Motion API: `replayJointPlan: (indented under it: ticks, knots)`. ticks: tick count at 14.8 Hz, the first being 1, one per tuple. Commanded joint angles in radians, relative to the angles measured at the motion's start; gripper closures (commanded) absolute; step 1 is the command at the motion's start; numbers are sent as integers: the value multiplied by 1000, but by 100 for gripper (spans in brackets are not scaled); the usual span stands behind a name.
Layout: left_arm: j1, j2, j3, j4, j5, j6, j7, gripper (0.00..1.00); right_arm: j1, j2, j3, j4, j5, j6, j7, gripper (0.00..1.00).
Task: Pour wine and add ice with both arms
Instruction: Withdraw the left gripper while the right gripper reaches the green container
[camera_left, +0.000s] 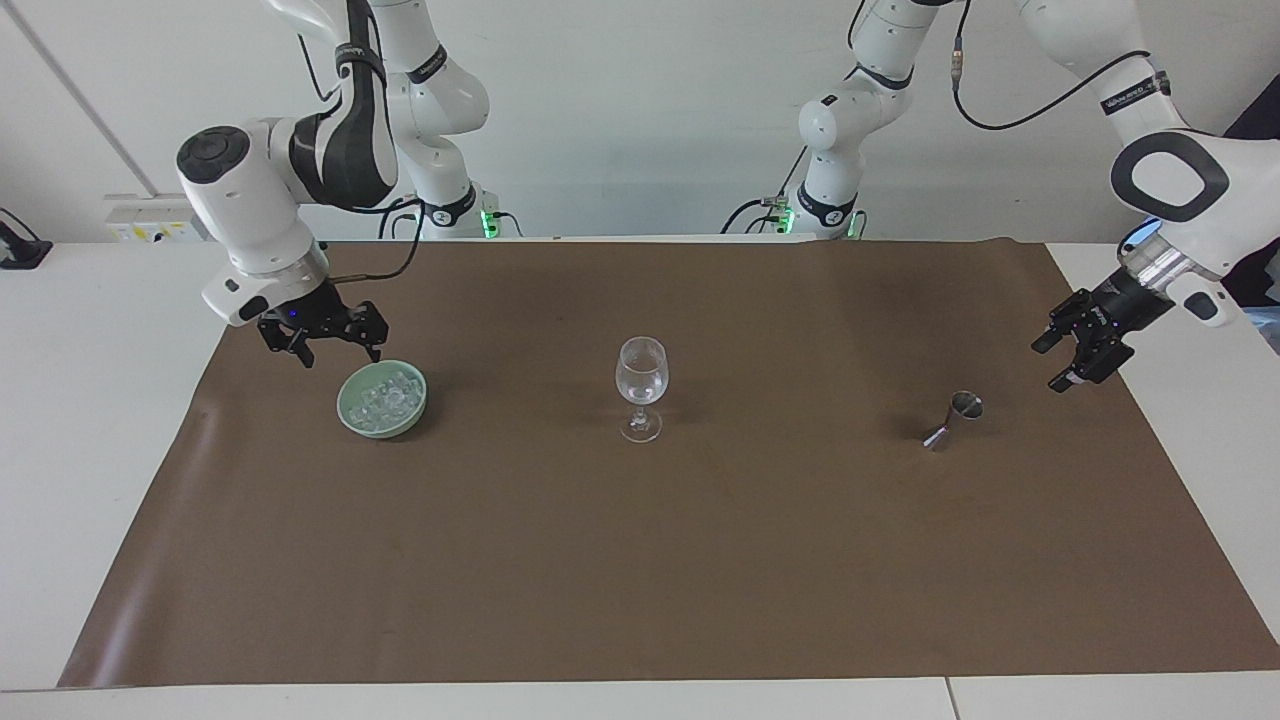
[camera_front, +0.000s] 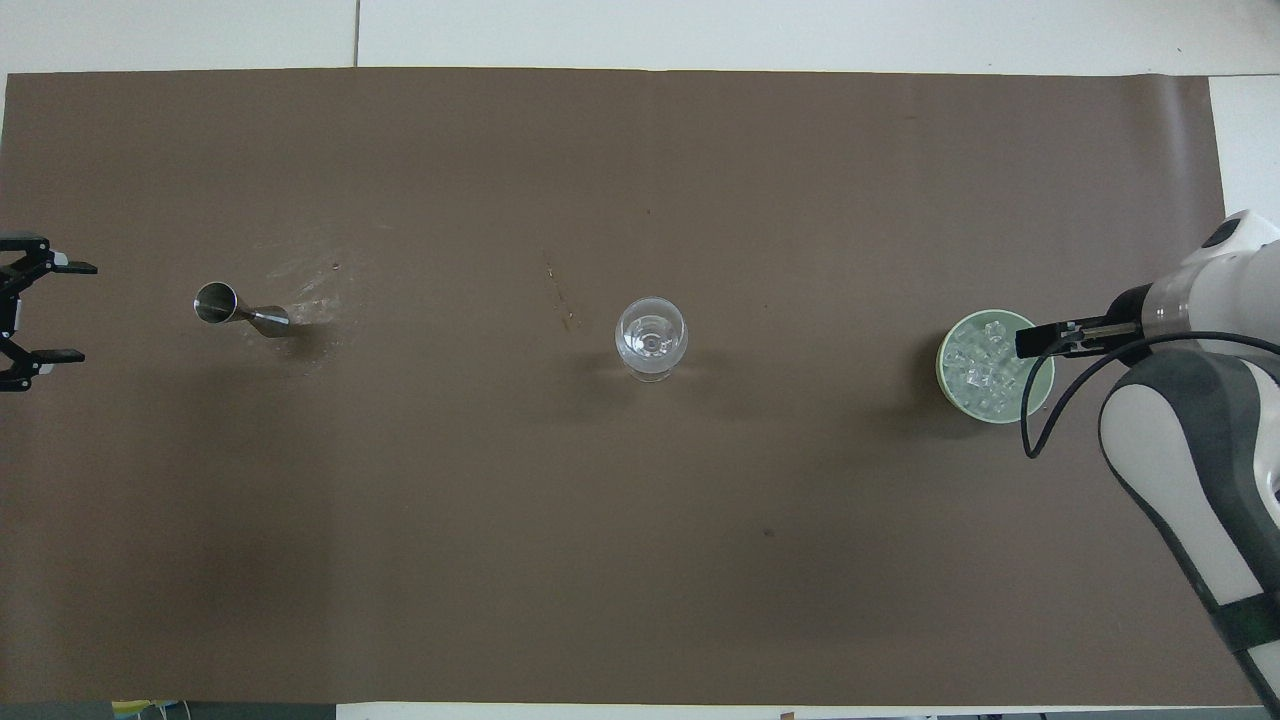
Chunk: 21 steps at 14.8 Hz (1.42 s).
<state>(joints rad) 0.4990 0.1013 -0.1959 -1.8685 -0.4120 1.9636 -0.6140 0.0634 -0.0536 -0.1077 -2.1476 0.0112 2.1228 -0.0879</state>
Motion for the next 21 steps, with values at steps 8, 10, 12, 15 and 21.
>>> replayJointPlan:
  ticks: [8, 10, 12, 15, 21]
  knots:
    - [-267, -23, -5, 178, 329, -106, 69, 0, 36, 18, 2, -135, 6, 180, 73, 24]
    - [-292, -44, -5, 172, 331, -123, 172, 0, 21, 15, 2, -152, 6, 181, 73, 24]
    - [-298, -57, -5, 173, 332, -166, 300, 0, 19, 37, 2, -159, 6, 209, 70, 24]
    - [-355, -75, 22, 177, 343, -236, 440, 0, 19, 70, 2, -164, 6, 264, 60, 25]
    - [-510, -84, 161, 268, 401, -397, 563, 0, 7, 113, 3, -163, 6, 307, 57, 26]
